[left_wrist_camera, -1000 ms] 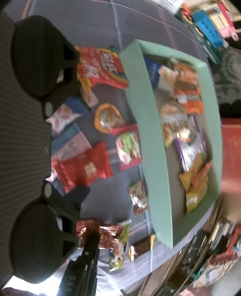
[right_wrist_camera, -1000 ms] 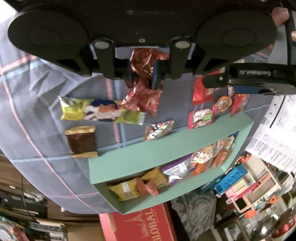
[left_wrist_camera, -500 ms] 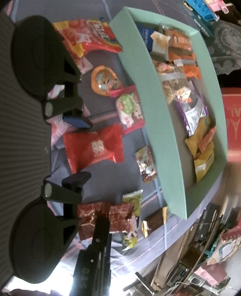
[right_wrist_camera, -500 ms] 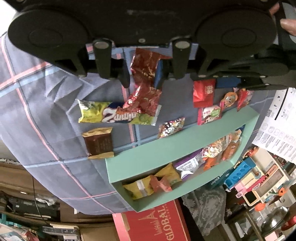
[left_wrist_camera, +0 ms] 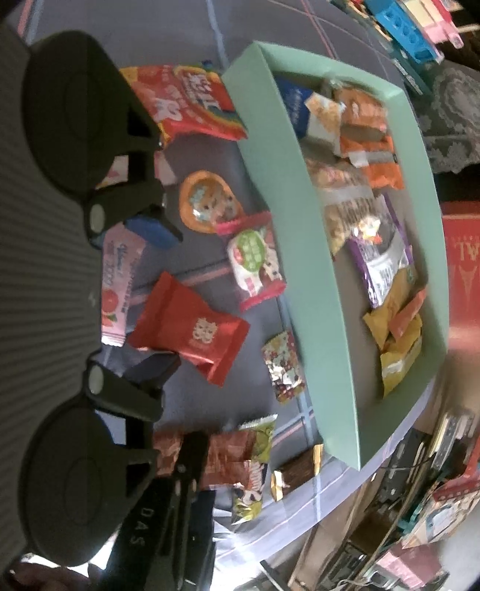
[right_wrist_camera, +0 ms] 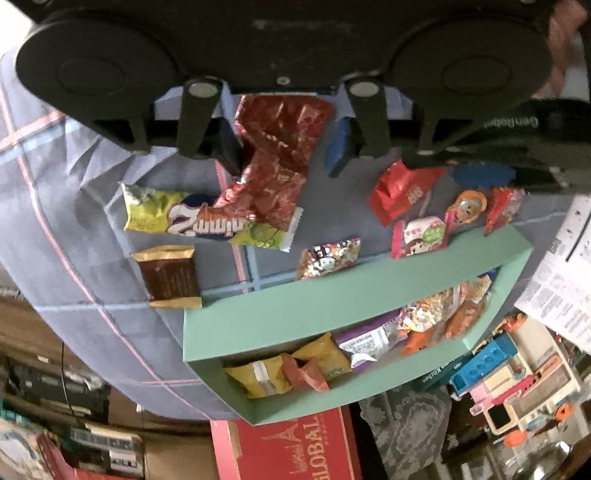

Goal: Organize snacks
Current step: 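Grasp the red foil packet with the right tool while the left tool grasps the red square packet, then carry both red packets into the mint-green box and open both tools to release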

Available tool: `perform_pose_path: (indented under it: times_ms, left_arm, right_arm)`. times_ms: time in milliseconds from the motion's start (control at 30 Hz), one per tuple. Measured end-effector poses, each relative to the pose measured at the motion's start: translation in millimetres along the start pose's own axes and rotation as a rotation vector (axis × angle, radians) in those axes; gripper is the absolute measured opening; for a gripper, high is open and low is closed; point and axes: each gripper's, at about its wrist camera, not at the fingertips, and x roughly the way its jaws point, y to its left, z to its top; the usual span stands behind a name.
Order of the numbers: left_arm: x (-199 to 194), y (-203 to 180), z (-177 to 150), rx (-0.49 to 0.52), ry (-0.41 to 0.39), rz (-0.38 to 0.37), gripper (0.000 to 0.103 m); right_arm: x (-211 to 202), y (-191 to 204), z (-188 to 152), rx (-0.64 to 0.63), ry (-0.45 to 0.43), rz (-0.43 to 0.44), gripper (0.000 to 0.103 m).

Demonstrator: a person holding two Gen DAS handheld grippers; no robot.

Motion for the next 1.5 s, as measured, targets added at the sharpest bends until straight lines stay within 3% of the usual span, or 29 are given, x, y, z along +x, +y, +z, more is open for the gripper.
perform_pose_path:
  times_ms: [167, 233, 500, 767, 800, 867, 1100, 1267, 1333, 1400, 1500]
  left_arm:
    - [8, -15, 6, 0.074, -0.005, -0.001, 0.063]
    - [7, -22, 5, 0.111, -0.02, -0.004, 0.038]
    - [-7, -19, 3, 0.049, -0.008, -0.056, 0.036]
    - [-44, -4, 35, -0.013, -0.119, -0.055, 0.036]
    - [-47, -2, 43, -0.018, -0.137, -0.051, 0.034]
    - [-52, 2, 61, -0.024, -0.167, -0.039, 0.018]
    - [-43, 13, 118, -0.058, -0.209, -0.013, 0.016]
    - [-34, 13, 128, -0.052, -0.191, -0.002, 0.016]
    - [-36, 10, 122, -0.031, -0.185, -0.007, 0.021]
    - [-36, 6, 109, -0.022, -0.162, -0.006, 0.047]
    - [-32, -1, 83, -0.027, -0.121, -0.018, 0.049]
  right_arm:
    - [-6, -15, -2, 0.042, 0.019, 0.037, 0.025]
    - [-10, -22, -3, 0.075, 0.024, 0.053, 0.025]
    - [-26, -33, 0, 0.13, -0.003, 0.111, 0.024]
    - [-47, -27, 39, 0.13, -0.094, 0.188, 0.024]
    - [-49, -26, 48, 0.13, -0.111, 0.197, 0.024]
    - [-50, -24, 65, 0.126, -0.14, 0.207, 0.024]
    - [-30, -13, 126, 0.089, -0.192, 0.201, 0.024]
    - [-11, -8, 148, 0.08, -0.182, 0.196, 0.024]
    - [-13, -7, 146, 0.074, -0.193, 0.203, 0.024]
    - [-16, -8, 143, 0.075, -0.193, 0.207, 0.024]
    - [-21, -13, 132, 0.082, -0.196, 0.196, 0.024]
